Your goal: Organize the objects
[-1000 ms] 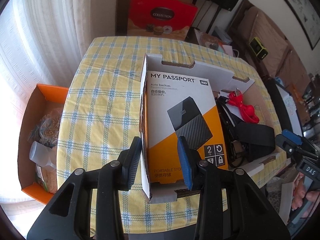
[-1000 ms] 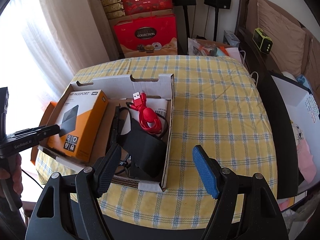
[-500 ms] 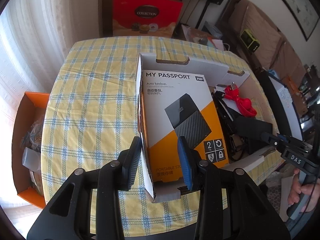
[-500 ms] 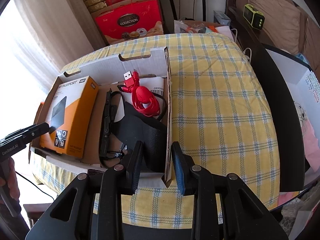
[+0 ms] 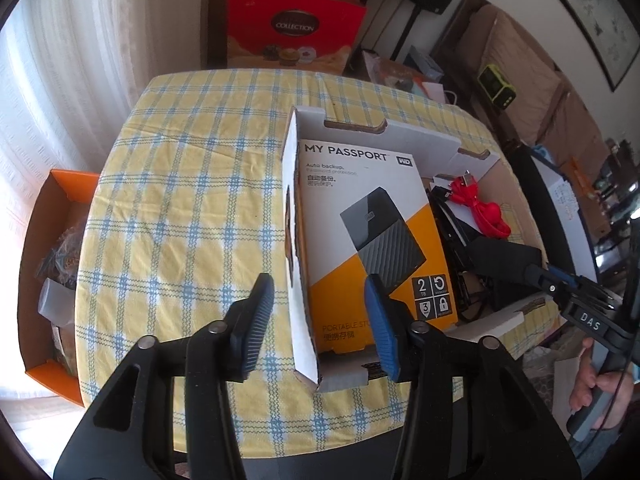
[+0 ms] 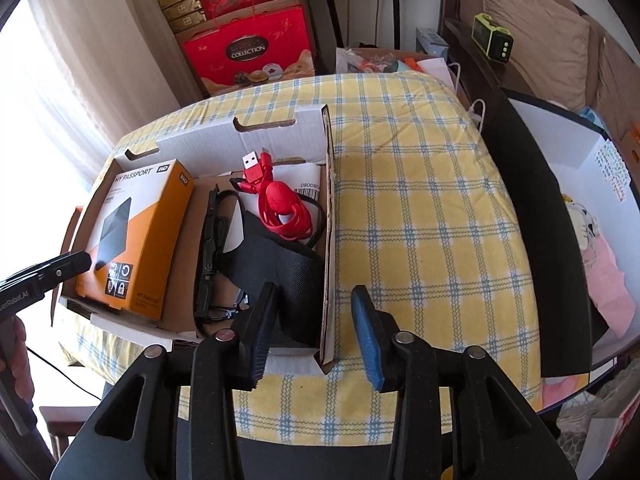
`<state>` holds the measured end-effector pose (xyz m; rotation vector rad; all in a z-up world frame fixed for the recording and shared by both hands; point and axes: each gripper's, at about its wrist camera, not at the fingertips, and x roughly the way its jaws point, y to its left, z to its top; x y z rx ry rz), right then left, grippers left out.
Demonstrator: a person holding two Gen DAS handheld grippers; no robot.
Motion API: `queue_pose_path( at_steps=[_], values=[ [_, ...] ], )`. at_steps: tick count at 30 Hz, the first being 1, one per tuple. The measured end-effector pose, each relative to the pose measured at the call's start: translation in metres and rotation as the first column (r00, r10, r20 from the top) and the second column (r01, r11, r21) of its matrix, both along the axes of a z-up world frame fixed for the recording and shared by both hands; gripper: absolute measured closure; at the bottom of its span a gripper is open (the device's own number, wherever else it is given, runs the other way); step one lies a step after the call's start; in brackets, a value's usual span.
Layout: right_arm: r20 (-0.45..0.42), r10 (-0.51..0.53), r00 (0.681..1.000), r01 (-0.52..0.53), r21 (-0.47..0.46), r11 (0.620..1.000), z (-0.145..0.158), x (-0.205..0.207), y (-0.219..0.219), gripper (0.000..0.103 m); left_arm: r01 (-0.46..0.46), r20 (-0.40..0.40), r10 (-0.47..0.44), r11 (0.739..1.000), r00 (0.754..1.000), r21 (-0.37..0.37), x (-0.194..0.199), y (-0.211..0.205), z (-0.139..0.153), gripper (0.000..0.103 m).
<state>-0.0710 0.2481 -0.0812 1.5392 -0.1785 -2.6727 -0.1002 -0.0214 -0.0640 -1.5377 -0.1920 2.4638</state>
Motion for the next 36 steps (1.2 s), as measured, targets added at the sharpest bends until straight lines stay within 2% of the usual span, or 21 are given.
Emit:
queue_pose_path(
  at_steps=[1,2,6,8,12,17,19,21,23,24,26,31,36],
  values=[
    [-0.024,0.001,1.000,-0.001,0.009,1.000,0.004,0.003,-0.001,0.060,-0.018,-0.023,0.018,1.000,1.000,-0.005,0.004,-0.003,0.004,0.040],
    [-0.046,0.005,0.999,-0.005,0.013,1.000,0.009,0.007,-0.002,0.059,-0.028,-0.049,0.027,1.000,0.998,-0.007,0.009,-0.005,0.008,0.035],
    [-0.131,0.010,0.991,-0.002,0.065,0.998,0.027,0.020,-0.012,0.039,-0.059,-0.142,0.055,0.998,0.988,-0.026,0.030,-0.006,0.027,0.029],
    [-0.169,0.019,0.985,-0.002,0.098,0.995,0.034,0.027,-0.020,0.037,-0.058,-0.174,0.054,0.998,0.983,-0.018,0.040,-0.002,0.034,0.025],
    [-0.234,0.038,0.971,-0.007,0.132,0.991,0.043,0.042,-0.034,0.031,-0.023,-0.222,0.019,1.000,0.975,-0.015,0.058,0.011,0.043,0.025],
    [-0.267,0.031,0.963,0.001,0.116,0.993,0.044,0.055,-0.040,0.024,-0.033,-0.238,0.021,0.998,0.971,-0.049,0.070,0.025,0.043,0.018],
    [-0.276,0.022,0.961,0.011,0.120,0.993,0.044,0.059,-0.041,0.018,-0.047,-0.240,0.034,0.998,0.970,-0.047,0.075,0.027,0.044,0.017],
    [-0.275,0.020,0.961,0.014,0.122,0.992,0.042,0.061,-0.042,0.011,-0.061,-0.268,0.049,0.997,0.962,-0.036,0.083,0.025,0.046,0.010],
    [-0.273,0.021,0.962,0.013,0.125,0.992,0.042,0.064,-0.043,0.005,-0.084,-0.302,0.063,0.995,0.951,-0.057,0.090,0.024,0.050,0.000],
    [-0.274,0.022,0.962,0.014,0.129,0.992,0.042,0.065,-0.044,0.000,-0.098,-0.309,0.069,0.992,0.949,-0.077,0.092,0.024,0.051,0.000],
    [-0.280,0.020,0.960,0.017,0.128,0.992,0.042,0.068,-0.046,0.001,-0.118,-0.315,0.079,0.987,0.946,-0.107,0.097,0.024,0.052,0.000],
    [-0.287,0.021,0.958,0.014,0.122,0.992,0.043,0.072,-0.053,0.001,-0.131,-0.304,0.088,0.984,0.949,-0.124,0.104,0.020,0.050,0.000],
    [-0.295,0.026,0.955,0.018,0.147,0.989,0.043,0.077,-0.058,0.001,-0.140,-0.286,0.103,0.984,0.953,-0.112,0.108,0.015,0.045,0.000]
  ],
)
